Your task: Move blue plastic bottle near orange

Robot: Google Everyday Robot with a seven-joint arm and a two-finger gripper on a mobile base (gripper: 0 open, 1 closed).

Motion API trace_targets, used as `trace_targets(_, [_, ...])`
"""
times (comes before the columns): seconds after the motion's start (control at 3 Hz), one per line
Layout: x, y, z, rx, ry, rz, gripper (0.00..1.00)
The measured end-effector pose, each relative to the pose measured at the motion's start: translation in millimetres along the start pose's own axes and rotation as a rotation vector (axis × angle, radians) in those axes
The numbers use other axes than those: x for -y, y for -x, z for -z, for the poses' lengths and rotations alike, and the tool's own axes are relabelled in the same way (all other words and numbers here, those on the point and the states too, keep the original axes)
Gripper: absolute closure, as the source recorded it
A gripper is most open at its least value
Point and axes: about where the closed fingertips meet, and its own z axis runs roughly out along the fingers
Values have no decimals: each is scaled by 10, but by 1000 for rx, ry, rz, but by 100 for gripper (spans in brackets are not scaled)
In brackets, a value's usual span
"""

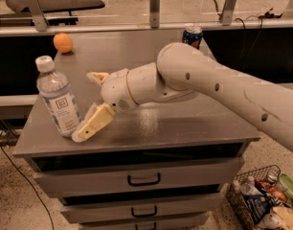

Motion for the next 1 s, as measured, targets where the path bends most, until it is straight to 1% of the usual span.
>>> trace_targets(0.33, [-35,146,-192,89,40,-49,0])
trace_targets(0.67, [-74,320,-321,160,79,-81,15])
trace_targets(1.0, [-84,412,-402,209,95,-98,38])
